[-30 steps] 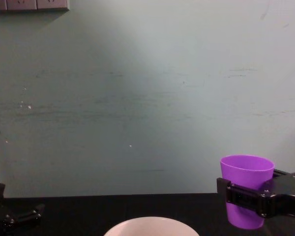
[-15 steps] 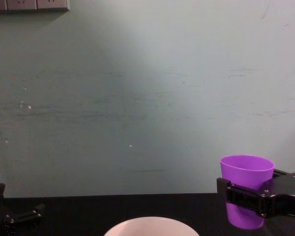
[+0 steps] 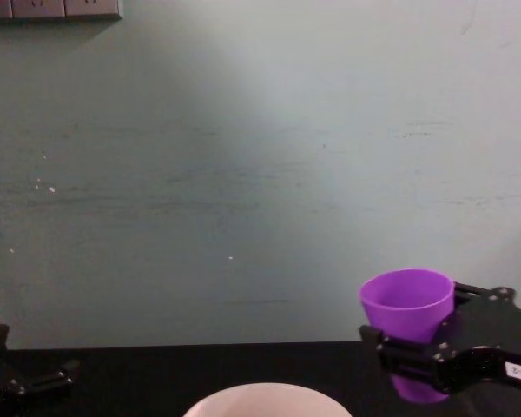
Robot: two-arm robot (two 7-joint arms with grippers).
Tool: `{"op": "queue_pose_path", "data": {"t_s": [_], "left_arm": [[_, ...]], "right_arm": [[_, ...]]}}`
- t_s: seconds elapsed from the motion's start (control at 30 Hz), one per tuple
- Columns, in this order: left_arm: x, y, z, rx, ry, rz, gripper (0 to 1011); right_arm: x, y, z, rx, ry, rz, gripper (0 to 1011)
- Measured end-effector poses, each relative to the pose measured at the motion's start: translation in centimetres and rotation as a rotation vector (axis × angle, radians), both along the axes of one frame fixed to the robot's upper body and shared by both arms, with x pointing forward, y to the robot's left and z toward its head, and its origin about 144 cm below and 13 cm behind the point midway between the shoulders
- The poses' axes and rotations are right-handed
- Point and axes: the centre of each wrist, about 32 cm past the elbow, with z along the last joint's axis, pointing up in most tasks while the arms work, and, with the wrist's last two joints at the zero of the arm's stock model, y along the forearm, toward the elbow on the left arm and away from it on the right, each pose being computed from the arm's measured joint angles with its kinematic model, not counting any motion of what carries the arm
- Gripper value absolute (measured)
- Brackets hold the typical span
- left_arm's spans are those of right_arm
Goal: Pick up the cup and pour the mung beans from the cup into the bowl.
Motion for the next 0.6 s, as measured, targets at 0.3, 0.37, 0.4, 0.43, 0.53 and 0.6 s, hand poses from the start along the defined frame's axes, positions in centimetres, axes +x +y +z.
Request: {"op": "queue_pose_path", "data": {"t_s": [0.3, 0.37, 0.4, 0.43, 0.53, 0.6], "left_arm": [[0.0, 0.0, 0.0, 0.000, 0.000, 0.000, 1000], [0.0, 0.0, 0.0, 0.000, 0.000, 0.000, 1000], [0.0, 0.0, 0.0, 0.000, 0.000, 0.000, 1000], [0.0, 0.0, 0.0, 0.000, 0.000, 0.000, 1000], [0.0, 0.0, 0.0, 0.000, 0.000, 0.000, 1000], [0.0, 0.0, 0.0, 0.000, 0.000, 0.000, 1000]], "right_arm": [[-0.3, 1.7, 1.8, -0.221, -0.067, 0.000, 726], [-0.2, 2.3, 2.4, -0.282, -0.085, 0.005, 726], [-0.2, 2.5, 2.6, -0.305, -0.092, 0.006, 726], [-0.1, 2.9, 3.0, -0.352, -0.104, 0.012, 726], [0.1, 3.5, 3.6, -0.420, -0.124, 0.021, 726], [0.3, 4.1, 4.1, -0.485, -0.141, 0.031, 726]]}}
